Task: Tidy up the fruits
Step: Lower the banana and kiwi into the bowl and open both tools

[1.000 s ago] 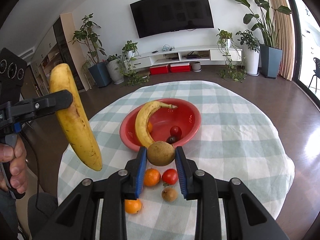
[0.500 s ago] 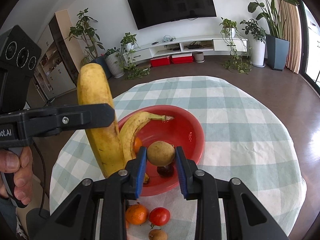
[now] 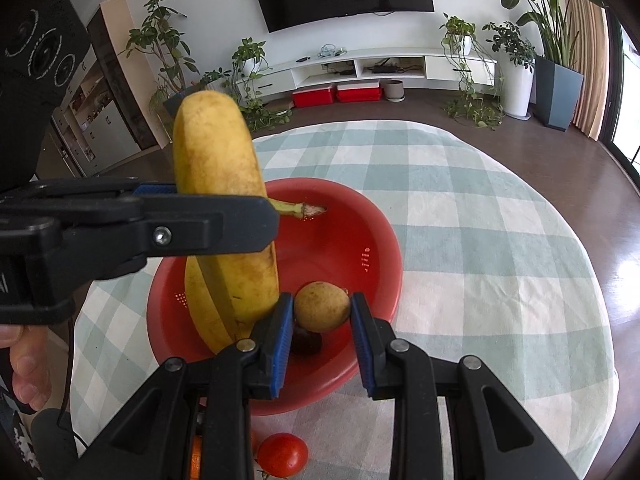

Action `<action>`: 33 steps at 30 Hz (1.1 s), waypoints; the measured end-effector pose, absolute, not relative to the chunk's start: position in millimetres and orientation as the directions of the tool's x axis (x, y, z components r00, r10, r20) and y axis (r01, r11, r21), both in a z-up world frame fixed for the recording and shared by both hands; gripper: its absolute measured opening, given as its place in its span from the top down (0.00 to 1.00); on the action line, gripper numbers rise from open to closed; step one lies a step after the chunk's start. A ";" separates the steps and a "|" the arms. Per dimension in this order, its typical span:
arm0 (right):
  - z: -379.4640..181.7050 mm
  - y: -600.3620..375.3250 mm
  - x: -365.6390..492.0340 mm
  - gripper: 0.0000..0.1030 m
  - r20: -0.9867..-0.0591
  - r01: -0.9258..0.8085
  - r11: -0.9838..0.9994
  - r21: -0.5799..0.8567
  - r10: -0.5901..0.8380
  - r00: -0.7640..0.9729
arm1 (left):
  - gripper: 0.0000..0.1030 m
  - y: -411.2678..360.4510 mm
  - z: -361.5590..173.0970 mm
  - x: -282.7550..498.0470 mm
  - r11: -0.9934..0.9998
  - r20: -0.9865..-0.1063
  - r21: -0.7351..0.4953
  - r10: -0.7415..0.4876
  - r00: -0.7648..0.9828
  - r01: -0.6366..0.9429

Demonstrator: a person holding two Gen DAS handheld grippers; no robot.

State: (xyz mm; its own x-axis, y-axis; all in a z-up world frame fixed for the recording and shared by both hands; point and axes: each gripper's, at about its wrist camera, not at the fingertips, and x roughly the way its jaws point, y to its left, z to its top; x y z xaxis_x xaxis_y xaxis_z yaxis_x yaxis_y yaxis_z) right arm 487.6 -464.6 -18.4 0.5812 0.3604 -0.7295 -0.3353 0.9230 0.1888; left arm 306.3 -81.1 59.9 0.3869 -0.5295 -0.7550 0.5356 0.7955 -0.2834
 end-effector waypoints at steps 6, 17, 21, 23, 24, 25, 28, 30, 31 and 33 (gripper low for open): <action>-19.6 -457.6 493.4 0.68 -0.748 -0.344 0.926 0.158 0.339 0.571 | 0.69 -70.2 43.2 324.5 0.824 -0.768 -0.284 -0.502 0.398 0.491; -24.6 -447.5 495.5 0.68 -0.760 -0.366 0.920 0.142 0.338 0.555 | 0.69 -63.2 21.3 331.6 0.827 -0.766 -0.309 -0.509 0.392 0.469; -23.7 -446.7 495.2 0.67 -0.761 -0.361 0.921 0.147 0.339 0.554 | 0.69 -58.0 22.9 325.0 0.826 -0.753 -0.319 -0.519 0.404 0.465; -22.0 -447.7 495.1 0.60 -0.757 -0.356 0.922 0.155 0.342 0.557 | 0.69 -54.7 26.3 319.2 0.823 -0.740 -0.322 -0.527 0.418 0.468; -21.0 -447.8 494.3 0.55 -0.756 -0.353 0.922 0.159 0.343 0.557 | 0.68 -52.5 28.5 316.1 0.824 -0.733 -0.323 -0.529 0.427 0.466; -20.1 -447.8 493.4 0.54 -0.756 -0.352 0.922 0.163 0.346 0.556 | 0.68 -49.9 31.3 311.6 0.825 -0.726 -0.323 -0.530 0.439 0.463; -15.8 -449.1 487.7 0.48 -0.750 -0.348 0.922 0.170 0.350 0.561 | 0.40 -39.8 40.2 295.8 0.821 -0.685 -0.332 -0.548 0.480 0.464; -11.3 -451.9 481.4 0.45 -0.743 -0.342 0.924 0.170 0.348 0.572 | 0.25 -32.2 45.1 281.2 0.828 -0.664 -0.325 -0.543 0.514 0.457; -8.8 -454.3 477.8 0.44 -0.738 -0.336 0.926 0.174 0.348 0.578 | 0.21 -27.9 47.2 273.7 0.832 -0.655 -0.322 -0.541 0.528 0.453; -3.9 -459.3 469.9 0.38 -0.724 -0.325 0.927 0.189 0.355 0.591 | 0.15 -19.9 49.3 259.3 0.837 -0.640 -0.314 -0.535 0.551 0.448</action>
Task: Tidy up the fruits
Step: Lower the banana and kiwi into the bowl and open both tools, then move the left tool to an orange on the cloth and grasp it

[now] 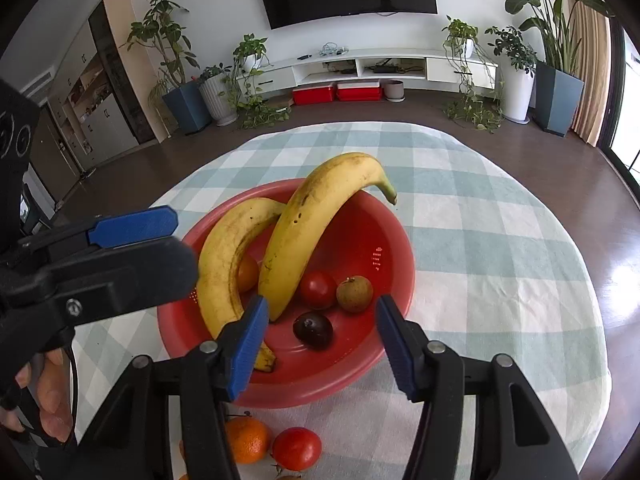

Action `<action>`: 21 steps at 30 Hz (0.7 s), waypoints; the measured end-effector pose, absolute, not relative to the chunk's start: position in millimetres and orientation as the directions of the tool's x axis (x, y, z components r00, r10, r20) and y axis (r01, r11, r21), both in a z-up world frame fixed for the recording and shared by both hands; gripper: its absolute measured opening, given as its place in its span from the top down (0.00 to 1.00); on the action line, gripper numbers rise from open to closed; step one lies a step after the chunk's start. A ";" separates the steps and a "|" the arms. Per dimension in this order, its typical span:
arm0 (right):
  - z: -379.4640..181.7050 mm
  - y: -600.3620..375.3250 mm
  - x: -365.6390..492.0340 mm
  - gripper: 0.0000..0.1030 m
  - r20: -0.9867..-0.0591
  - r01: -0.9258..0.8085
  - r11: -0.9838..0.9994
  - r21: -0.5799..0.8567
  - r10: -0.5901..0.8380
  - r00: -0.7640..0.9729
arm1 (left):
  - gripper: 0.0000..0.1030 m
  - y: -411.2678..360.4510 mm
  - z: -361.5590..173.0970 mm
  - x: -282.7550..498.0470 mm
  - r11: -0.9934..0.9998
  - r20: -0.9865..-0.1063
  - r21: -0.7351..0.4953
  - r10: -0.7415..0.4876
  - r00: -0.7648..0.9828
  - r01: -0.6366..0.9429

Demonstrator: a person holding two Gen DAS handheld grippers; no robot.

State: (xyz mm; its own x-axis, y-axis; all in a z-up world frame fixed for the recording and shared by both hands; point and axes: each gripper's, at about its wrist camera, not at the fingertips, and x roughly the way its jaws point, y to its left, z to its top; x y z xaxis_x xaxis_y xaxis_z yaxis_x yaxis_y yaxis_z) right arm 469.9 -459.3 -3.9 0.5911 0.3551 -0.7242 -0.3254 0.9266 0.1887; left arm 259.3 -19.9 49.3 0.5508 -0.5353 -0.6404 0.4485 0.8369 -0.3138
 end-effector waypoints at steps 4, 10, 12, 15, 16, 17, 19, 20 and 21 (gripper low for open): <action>3.8 -465.1 450.3 0.34 -0.709 -0.320 0.929 0.188 0.354 0.610 | 0.05 -0.6 47.1 230.0 0.862 -0.628 -0.299 -0.500 0.596 0.408; 12.9 -476.2 406.3 0.22 -0.661 -0.316 0.934 0.163 0.342 0.668 | 0.00 26.5 29.9 180.9 0.909 -0.637 -0.267 -0.417 0.648 0.321; 11.4 -482.1 391.5 0.21 -0.649 -0.304 0.937 0.172 0.340 0.680 | 0.00 32.0 20.9 163.3 0.917 -0.642 -0.263 -0.399 0.655 0.301; 4.2 -494.6 369.7 0.21 -0.630 -0.261 0.941 0.216 0.339 0.699 | 0.00 36.2 7.5 135.3 0.927 -0.640 -0.251 -0.374 0.671 0.277; 0.4 -498.4 361.8 0.21 -0.627 -0.244 0.941 0.234 0.338 0.702 | 0.00 36.3 2.7 126.8 0.929 -0.644 -0.249 -0.369 0.671 0.273; -4.7 -501.9 355.0 0.21 -0.627 -0.224 0.943 0.247 0.332 0.705 | 0.00 35.2 -1.8 118.8 0.934 -0.650 -0.240 -0.358 0.670 0.267; -16.1 -508.3 341.9 0.21 -0.636 -0.175 0.949 0.263 0.307 0.708 | 0.00 30.0 -9.4 104.2 0.939 -0.663 -0.221 -0.344 0.665 0.265; -22.2 -511.4 335.6 0.21 -0.640 -0.153 0.949 0.276 0.300 0.707 | 0.00 26.6 -13.2 97.7 0.939 -0.671 -0.211 -0.340 0.659 0.270; -28.2 -513.7 331.2 0.21 -0.649 -0.136 0.948 0.289 0.298 0.700 | 0.00 22.0 -16.1 91.1 0.939 -0.676 -0.197 -0.338 0.655 0.282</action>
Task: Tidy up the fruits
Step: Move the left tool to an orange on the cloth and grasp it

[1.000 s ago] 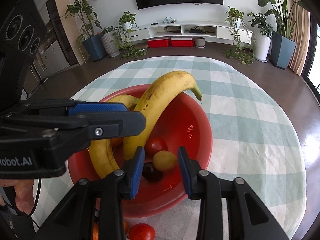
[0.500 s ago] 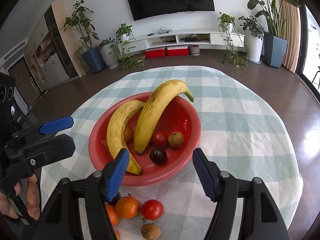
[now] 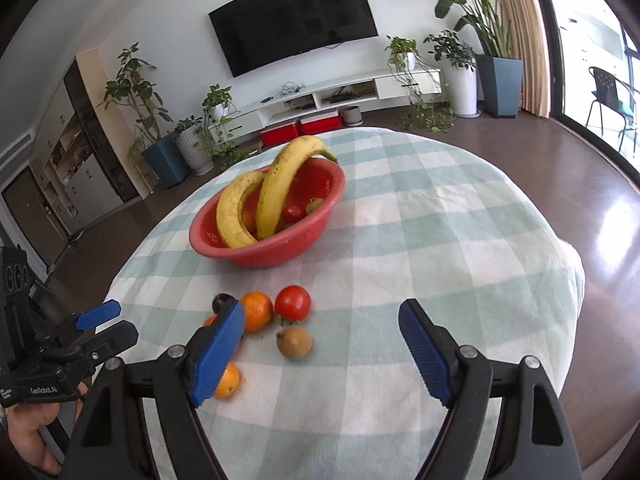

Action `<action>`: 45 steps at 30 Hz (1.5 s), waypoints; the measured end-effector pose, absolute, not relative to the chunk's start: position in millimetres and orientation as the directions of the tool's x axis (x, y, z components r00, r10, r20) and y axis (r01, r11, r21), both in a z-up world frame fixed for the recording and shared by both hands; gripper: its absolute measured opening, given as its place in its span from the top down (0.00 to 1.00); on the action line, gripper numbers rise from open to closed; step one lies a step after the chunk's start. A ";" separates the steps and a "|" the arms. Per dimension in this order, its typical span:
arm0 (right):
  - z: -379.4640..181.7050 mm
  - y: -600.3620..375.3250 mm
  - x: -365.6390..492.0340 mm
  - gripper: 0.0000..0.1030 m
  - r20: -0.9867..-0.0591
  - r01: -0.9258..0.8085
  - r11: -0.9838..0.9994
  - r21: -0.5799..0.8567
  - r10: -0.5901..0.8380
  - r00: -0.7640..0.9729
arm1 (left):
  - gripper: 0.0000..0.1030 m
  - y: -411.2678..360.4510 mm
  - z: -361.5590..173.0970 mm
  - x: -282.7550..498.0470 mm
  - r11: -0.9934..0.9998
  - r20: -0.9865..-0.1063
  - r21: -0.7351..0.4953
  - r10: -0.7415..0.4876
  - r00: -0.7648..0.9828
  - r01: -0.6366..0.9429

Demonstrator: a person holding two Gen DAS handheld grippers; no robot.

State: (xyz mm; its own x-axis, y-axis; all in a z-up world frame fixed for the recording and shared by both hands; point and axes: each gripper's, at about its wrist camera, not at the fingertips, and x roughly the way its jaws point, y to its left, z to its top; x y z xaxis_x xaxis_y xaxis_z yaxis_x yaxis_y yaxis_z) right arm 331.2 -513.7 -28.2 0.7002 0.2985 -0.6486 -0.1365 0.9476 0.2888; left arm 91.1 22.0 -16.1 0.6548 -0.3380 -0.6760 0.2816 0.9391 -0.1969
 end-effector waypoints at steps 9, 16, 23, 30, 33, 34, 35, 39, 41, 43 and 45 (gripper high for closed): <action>-37.7 -491.4 301.9 0.28 -0.648 -0.215 0.944 0.251 0.329 0.687 | 0.00 -1.5 -26.0 72.4 0.937 -0.701 -0.119 -0.313 0.641 0.327; -42.3 -495.4 297.7 0.32 -0.643 -0.190 0.946 0.264 0.320 0.696 | 0.01 -18.0 -31.2 76.4 0.929 -0.725 -0.099 -0.313 0.614 0.356; -44.0 -494.8 297.2 0.32 -0.649 -0.185 0.948 0.260 0.314 0.693 | 0.06 -43.6 -43.9 89.6 0.927 -0.757 -0.073 -0.292 0.585 0.369; -44.1 -495.4 296.9 0.32 -0.651 -0.183 0.946 0.267 0.317 0.689 | 0.24 -56.1 -58.6 105.2 0.934 -0.789 -0.064 -0.263 0.555 0.352; -44.4 -495.0 297.3 0.32 -0.652 -0.183 0.946 0.267 0.317 0.688 | 0.36 -60.6 -64.8 109.5 0.933 -0.799 -0.054 -0.254 0.546 0.355; -44.5 -494.8 297.2 0.32 -0.653 -0.184 0.946 0.266 0.317 0.688 | 0.44 -61.1 -67.2 110.4 0.934 -0.802 -0.052 -0.251 0.542 0.355; -44.3 -495.1 297.1 0.32 -0.653 -0.184 0.946 0.266 0.317 0.688 | 0.47 -61.6 -69.2 111.7 0.933 -0.805 -0.055 -0.252 0.537 0.356; -44.4 -494.6 296.6 0.32 -0.654 -0.186 0.947 0.263 0.317 0.686 | 0.48 -62.6 -72.4 114.2 0.931 -0.805 -0.058 -0.257 0.535 0.360; -44.5 -494.5 296.6 0.32 -0.654 -0.187 0.947 0.262 0.317 0.687 | 0.48 -63.1 -73.7 115.5 0.932 -0.807 -0.054 -0.253 0.534 0.359; -44.5 -494.6 296.4 0.32 -0.654 -0.188 0.947 0.261 0.316 0.688 | 0.49 -61.9 -74.1 115.6 0.929 -0.805 -0.058 -0.260 0.533 0.365; -44.7 -494.2 296.4 0.32 -0.654 -0.187 0.947 0.261 0.316 0.687 | 0.55 -61.5 -74.3 116.2 0.926 -0.804 -0.061 -0.267 0.532 0.373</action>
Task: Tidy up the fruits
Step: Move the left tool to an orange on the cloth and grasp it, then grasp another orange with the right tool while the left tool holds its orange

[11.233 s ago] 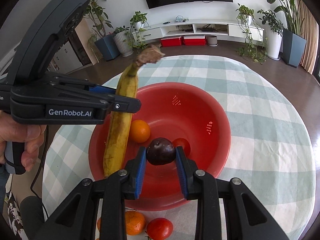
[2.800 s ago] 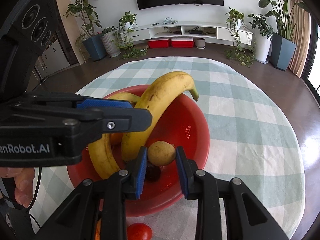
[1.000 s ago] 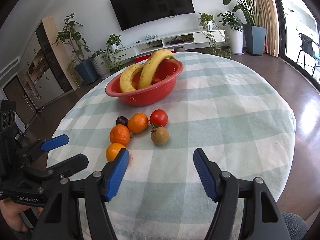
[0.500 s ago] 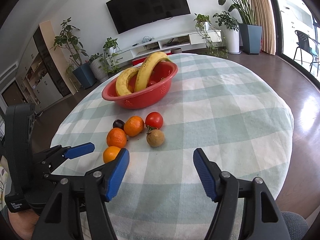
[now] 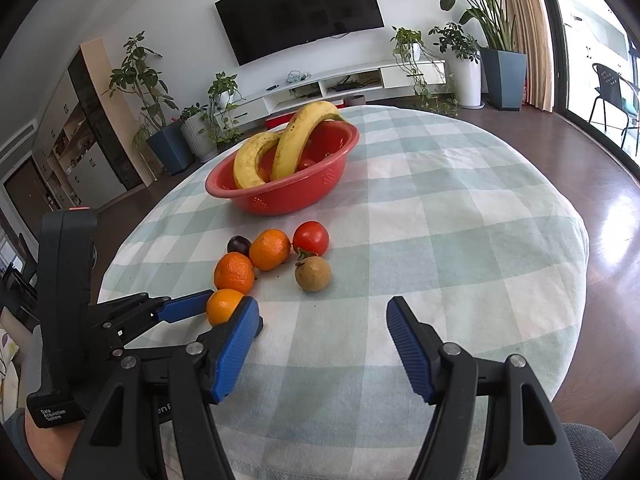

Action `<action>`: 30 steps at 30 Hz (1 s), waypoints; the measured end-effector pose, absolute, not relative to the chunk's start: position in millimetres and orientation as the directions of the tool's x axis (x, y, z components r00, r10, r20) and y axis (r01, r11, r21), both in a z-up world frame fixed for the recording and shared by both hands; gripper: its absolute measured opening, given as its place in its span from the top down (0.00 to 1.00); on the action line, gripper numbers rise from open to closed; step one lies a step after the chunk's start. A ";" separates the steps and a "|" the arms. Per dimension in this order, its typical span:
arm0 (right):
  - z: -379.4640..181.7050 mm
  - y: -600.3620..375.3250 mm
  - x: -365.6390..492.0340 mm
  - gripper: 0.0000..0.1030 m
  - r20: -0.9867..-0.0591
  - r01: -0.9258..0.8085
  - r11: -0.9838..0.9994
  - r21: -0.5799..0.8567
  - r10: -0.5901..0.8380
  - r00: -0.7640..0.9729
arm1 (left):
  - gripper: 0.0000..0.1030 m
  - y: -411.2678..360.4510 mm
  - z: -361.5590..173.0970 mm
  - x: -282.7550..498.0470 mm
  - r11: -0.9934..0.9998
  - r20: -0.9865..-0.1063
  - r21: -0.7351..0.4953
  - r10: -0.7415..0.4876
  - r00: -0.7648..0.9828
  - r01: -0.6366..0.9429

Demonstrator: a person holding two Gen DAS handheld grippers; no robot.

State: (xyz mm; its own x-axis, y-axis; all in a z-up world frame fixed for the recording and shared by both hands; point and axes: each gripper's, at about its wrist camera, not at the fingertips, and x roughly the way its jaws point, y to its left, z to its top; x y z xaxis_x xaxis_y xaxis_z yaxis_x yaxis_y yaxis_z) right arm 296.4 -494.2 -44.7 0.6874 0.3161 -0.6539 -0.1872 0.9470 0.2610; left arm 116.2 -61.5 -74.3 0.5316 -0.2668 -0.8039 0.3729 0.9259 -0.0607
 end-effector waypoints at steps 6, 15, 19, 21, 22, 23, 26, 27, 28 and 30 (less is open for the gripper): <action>-44.6 -494.0 296.5 0.32 -0.655 -0.188 0.947 0.260 0.316 0.687 | 0.66 -55.3 -72.9 112.7 0.916 -0.801 -0.080 -0.294 0.522 0.394; -43.9 -489.7 298.5 0.32 -0.666 -0.198 0.948 0.250 0.316 0.676 | 0.66 -27.1 -64.5 97.7 0.920 -0.785 -0.101 -0.307 0.538 0.378; -39.3 -474.6 304.5 0.32 -0.673 -0.243 0.933 0.266 0.361 0.646 | 0.66 -3.5 -60.4 88.8 0.929 -0.775 -0.116 -0.305 0.554 0.350; -37.2 -457.6 307.4 0.32 -0.679 -0.287 0.923 0.258 0.384 0.626 | 0.66 9.2 -58.8 85.1 0.938 -0.771 -0.108 -0.288 0.567 0.330; -36.8 -449.9 310.3 0.32 -0.684 -0.304 0.919 0.253 0.392 0.615 | 0.66 16.5 -58.0 83.3 0.942 -0.769 -0.108 -0.282 0.574 0.318; -36.8 -441.4 313.1 0.32 -0.688 -0.317 0.915 0.250 0.398 0.607 | 0.66 22.9 -57.7 82.8 0.945 -0.766 -0.111 -0.278 0.579 0.306; -39.0 -423.1 326.4 0.33 -0.706 -0.332 0.907 0.259 0.412 0.576 | 0.66 39.0 -58.2 81.9 0.952 -0.759 -0.130 -0.276 0.590 0.278; -40.5 -419.0 331.4 0.34 -0.713 -0.330 0.906 0.267 0.416 0.565 | 0.66 42.7 -58.0 81.3 0.952 -0.755 -0.135 -0.278 0.594 0.273; -42.6 -416.0 336.6 0.34 -0.721 -0.323 0.905 0.277 0.418 0.553 | 0.66 44.9 -58.3 81.4 0.953 -0.754 -0.140 -0.279 0.595 0.270; -47.7 -411.8 345.7 0.36 -0.740 -0.299 0.907 0.297 0.416 0.529 | 0.66 47.7 -59.0 80.0 0.951 -0.750 -0.147 -0.286 0.597 0.271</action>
State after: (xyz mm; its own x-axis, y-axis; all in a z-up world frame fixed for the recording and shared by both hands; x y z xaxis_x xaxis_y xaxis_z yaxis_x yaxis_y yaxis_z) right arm 345.7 -411.8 -47.7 0.5285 0.4161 -0.7400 -0.2988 0.9070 0.2966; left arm 80.0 47.7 -59.0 0.5970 -0.2860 -0.7495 0.2710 0.9513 -0.1471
